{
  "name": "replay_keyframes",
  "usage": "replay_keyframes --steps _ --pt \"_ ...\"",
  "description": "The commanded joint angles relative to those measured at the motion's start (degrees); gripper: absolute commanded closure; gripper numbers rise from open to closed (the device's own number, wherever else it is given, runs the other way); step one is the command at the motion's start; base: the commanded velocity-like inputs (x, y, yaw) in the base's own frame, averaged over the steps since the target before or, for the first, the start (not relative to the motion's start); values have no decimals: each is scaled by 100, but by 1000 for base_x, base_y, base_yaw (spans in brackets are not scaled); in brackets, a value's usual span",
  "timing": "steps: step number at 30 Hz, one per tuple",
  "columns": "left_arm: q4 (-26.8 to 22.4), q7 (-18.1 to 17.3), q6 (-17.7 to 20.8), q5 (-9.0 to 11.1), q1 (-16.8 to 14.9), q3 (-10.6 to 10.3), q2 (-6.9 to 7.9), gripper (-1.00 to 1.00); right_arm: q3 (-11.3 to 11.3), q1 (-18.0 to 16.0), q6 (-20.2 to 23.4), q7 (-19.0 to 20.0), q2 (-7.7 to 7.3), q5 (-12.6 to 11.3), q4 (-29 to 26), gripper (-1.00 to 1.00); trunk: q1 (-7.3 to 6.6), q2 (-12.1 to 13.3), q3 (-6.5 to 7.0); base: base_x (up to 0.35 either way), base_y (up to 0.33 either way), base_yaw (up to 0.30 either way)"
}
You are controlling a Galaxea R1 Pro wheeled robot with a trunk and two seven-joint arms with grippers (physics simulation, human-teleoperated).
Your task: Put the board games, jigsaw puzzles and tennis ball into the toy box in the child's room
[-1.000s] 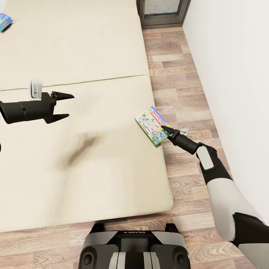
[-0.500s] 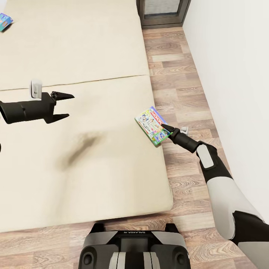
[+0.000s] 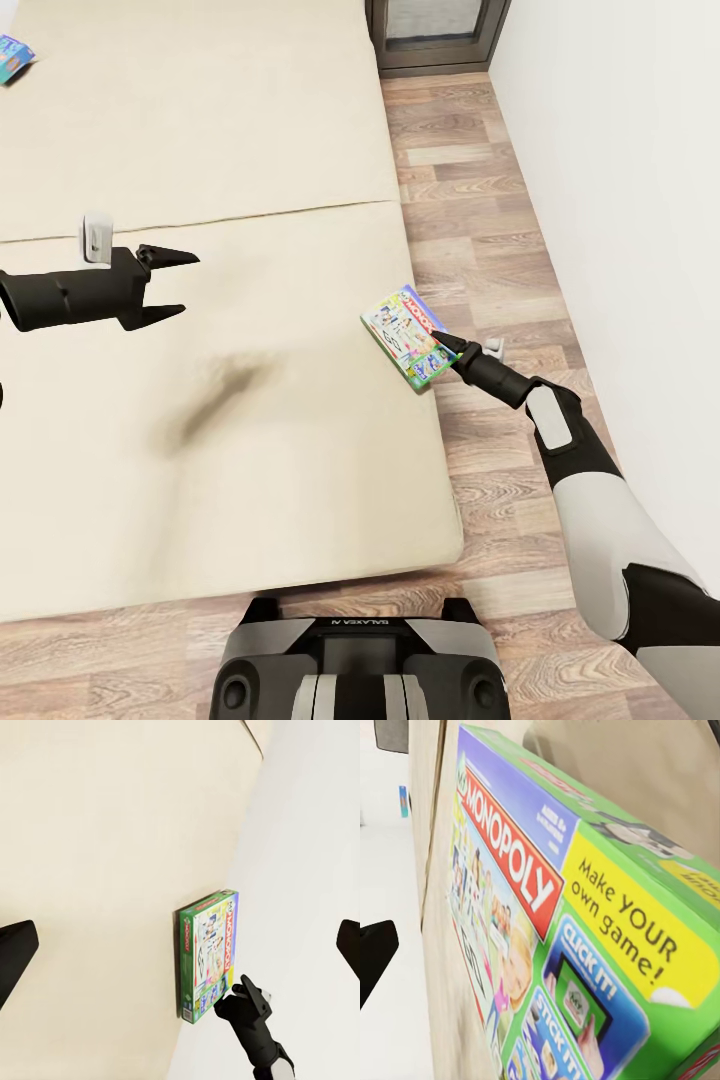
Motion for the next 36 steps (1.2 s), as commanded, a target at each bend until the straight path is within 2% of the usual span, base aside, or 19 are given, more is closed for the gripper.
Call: replay_keyframes --steps 1,6,7,36 --pt "-2 59 -5 55 -5 -3 3 -100 -10 -3 39 6 1 -19 1 -100 0 -2 -2 0 0 0" --pt "-2 60 -1 55 -5 -3 3 -100 -11 -4 39 7 1 -19 1 -100 0 -2 -2 0 0 0" --pt "-2 61 -2 55 -5 -3 3 -100 -10 -4 39 6 1 -19 1 100 0 -2 -2 0 0 0" --pt "-2 56 -13 55 11 -3 -9 -100 -28 12 51 39 -22 -45 -89 100 0 -2 -2 0 0 0"
